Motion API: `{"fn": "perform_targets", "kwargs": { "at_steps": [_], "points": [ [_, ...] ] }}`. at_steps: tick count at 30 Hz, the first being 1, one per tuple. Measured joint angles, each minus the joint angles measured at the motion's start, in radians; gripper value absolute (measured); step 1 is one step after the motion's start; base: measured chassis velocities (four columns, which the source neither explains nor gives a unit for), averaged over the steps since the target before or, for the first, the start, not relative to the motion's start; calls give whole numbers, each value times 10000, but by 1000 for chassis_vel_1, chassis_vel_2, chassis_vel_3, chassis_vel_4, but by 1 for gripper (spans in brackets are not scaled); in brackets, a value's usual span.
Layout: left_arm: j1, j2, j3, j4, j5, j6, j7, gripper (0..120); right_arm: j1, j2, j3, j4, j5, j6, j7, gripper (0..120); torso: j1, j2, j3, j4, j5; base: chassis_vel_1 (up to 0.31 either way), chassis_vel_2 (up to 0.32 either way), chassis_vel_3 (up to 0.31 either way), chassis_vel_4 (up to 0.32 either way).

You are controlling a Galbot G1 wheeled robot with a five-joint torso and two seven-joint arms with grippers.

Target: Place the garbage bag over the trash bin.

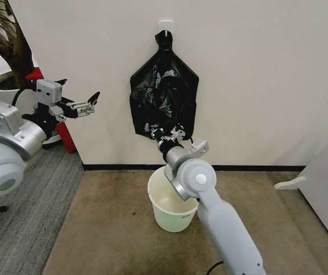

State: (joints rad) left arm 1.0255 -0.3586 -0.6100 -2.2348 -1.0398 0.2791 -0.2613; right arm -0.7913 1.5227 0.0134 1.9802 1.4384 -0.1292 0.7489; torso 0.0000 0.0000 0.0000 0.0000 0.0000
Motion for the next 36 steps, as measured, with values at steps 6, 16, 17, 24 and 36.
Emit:
{"fn": "perform_targets", "kwargs": {
  "at_steps": [6, 16, 17, 24, 36],
  "points": [
    [-154, 19, 101, 212, -20, 16, 151, 100, -331, -98, -95, 193, -1013, -496, -395, 8, 0, 0, 0, 1, 1, 0, 0, 0, 0],
    [29, 39, -31, 226, -19, 22, 170, 100, -1478, -1047, -672, 1136, -4481, -1294, -2688, 46, 0, 0, -1, 0, 0, 0, 0, 0, 0],
    [30, 57, -51, 223, -22, 22, 165, 100, -1533, -1073, -697, 1141, -4577, -1318, -2699, 51, 0, 0, -1, 0, 0, 0, 0, 0, 0],
    [76, 91, -111, 145, -42, 18, 146, 100, -1503, -699, -353, 671, -2963, -1041, -2353, 76, 0, 0, 0, 0, -1, 0, 0, 0, 0],
    [308, -56, -184, 34, 28, -3, 175, 100, -1795, -441, 267, 1132, -332, -601, -1943, 100, 0, 0, 0, -1, 0, 0, 0, 0, 0]
  ]
}}
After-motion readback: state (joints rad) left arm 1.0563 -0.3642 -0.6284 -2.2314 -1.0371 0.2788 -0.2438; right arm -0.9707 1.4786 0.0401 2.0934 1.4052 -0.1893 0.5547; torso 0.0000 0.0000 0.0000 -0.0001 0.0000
